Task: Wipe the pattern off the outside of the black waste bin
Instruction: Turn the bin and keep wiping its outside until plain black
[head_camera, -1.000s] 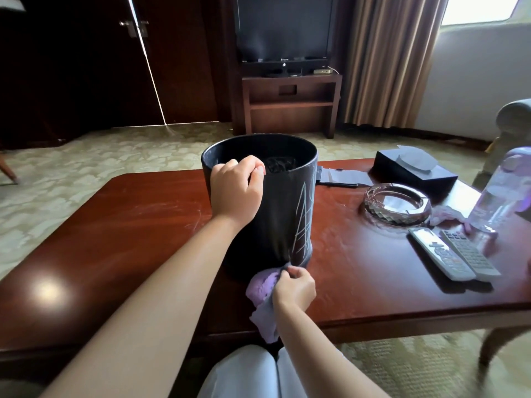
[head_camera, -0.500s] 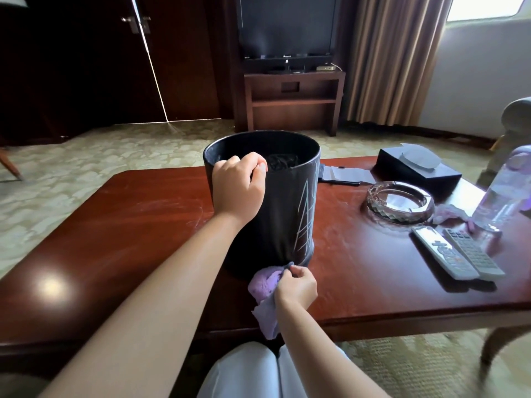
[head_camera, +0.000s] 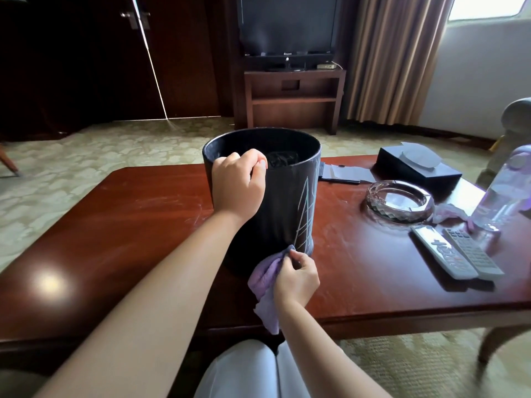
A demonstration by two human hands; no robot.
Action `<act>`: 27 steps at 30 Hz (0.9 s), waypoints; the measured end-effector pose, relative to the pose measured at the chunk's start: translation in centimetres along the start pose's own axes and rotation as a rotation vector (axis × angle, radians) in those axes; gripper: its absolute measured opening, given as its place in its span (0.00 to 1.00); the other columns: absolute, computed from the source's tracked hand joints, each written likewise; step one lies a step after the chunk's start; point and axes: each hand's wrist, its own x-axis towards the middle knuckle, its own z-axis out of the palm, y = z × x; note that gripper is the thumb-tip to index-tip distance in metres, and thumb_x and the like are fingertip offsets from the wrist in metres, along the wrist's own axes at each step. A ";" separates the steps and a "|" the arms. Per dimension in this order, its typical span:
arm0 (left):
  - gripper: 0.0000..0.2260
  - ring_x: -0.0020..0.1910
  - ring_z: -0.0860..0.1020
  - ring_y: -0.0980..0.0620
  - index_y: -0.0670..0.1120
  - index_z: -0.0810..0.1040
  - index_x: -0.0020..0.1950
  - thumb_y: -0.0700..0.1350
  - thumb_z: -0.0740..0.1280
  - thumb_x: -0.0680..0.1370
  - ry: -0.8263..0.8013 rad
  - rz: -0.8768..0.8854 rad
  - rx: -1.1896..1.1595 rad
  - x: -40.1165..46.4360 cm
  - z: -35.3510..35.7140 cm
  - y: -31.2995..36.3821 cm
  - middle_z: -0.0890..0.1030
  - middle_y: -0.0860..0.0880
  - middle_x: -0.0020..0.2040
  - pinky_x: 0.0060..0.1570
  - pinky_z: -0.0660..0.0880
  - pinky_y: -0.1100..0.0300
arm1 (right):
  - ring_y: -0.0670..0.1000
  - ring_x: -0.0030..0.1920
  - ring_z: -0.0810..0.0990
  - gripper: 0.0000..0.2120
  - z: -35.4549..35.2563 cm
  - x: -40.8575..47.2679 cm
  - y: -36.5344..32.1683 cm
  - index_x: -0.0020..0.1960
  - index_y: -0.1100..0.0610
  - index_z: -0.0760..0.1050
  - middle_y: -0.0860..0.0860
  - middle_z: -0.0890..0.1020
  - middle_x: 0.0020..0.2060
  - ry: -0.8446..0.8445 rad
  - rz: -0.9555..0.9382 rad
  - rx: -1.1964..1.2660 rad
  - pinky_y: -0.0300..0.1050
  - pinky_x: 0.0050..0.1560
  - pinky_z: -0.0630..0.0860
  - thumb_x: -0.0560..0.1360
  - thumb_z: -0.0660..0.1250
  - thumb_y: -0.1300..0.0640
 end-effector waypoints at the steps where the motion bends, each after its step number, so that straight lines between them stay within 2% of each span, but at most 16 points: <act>1: 0.13 0.36 0.75 0.47 0.45 0.78 0.38 0.46 0.56 0.75 -0.005 -0.004 -0.004 0.0 0.0 0.0 0.78 0.49 0.31 0.45 0.60 0.57 | 0.56 0.51 0.80 0.06 -0.1 0.0 0.1 0.48 0.61 0.82 0.56 0.83 0.46 -0.018 0.021 -0.061 0.37 0.50 0.67 0.73 0.68 0.63; 5: 0.11 0.36 0.75 0.46 0.45 0.78 0.38 0.44 0.57 0.75 -0.010 -0.015 -0.006 0.0 -0.1 0.1 0.78 0.48 0.31 0.46 0.60 0.58 | 0.56 0.55 0.79 0.10 -1.1 0.5 1.0 0.53 0.58 0.82 0.56 0.84 0.50 -0.153 0.100 -0.314 0.41 0.53 0.70 0.74 0.65 0.60; 12: 0.11 0.36 0.75 0.47 0.45 0.78 0.39 0.43 0.57 0.75 -0.006 -0.030 -0.004 0.0 -0.2 0.4 0.77 0.48 0.31 0.45 0.59 0.59 | 0.56 0.55 0.79 0.12 -1.1 -0.5 0.5 0.52 0.55 0.83 0.55 0.83 0.51 -0.253 0.096 -0.408 0.40 0.53 0.72 0.72 0.65 0.61; 18: 0.11 0.36 0.75 0.47 0.45 0.78 0.39 0.44 0.57 0.75 -0.009 -0.038 -0.013 -0.1 -0.2 0.3 0.77 0.48 0.31 0.46 0.60 0.59 | 0.55 0.48 0.81 0.08 0.4 -2.2 1.0 0.45 0.55 0.83 0.55 0.85 0.44 -0.383 0.042 -0.416 0.37 0.43 0.69 0.71 0.65 0.59; 21: 0.11 0.36 0.75 0.47 0.45 0.78 0.39 0.44 0.57 0.75 -0.017 -0.038 -0.017 0.0 -0.2 0.2 0.77 0.48 0.31 0.46 0.60 0.59 | 0.54 0.51 0.80 0.09 0.9 -2.7 1.5 0.48 0.55 0.83 0.53 0.84 0.47 -0.308 0.030 -0.362 0.39 0.48 0.70 0.73 0.65 0.59; 25: 0.11 0.35 0.75 0.47 0.45 0.78 0.39 0.43 0.57 0.76 -0.018 -0.011 -0.014 -0.1 -0.3 0.2 0.76 0.49 0.30 0.45 0.61 0.58 | 0.56 0.53 0.79 0.08 0.5 -2.2 1.5 0.51 0.59 0.82 0.55 0.84 0.49 0.007 0.130 -0.175 0.40 0.53 0.68 0.75 0.66 0.60; 27: 0.11 0.35 0.75 0.47 0.44 0.77 0.39 0.43 0.57 0.76 -0.015 -0.007 -0.018 -0.1 -0.3 0.1 0.76 0.49 0.30 0.45 0.62 0.57 | 0.56 0.53 0.79 0.08 0.6 -1.9 1.2 0.50 0.60 0.82 0.56 0.83 0.49 0.020 0.111 -0.129 0.41 0.54 0.69 0.74 0.67 0.60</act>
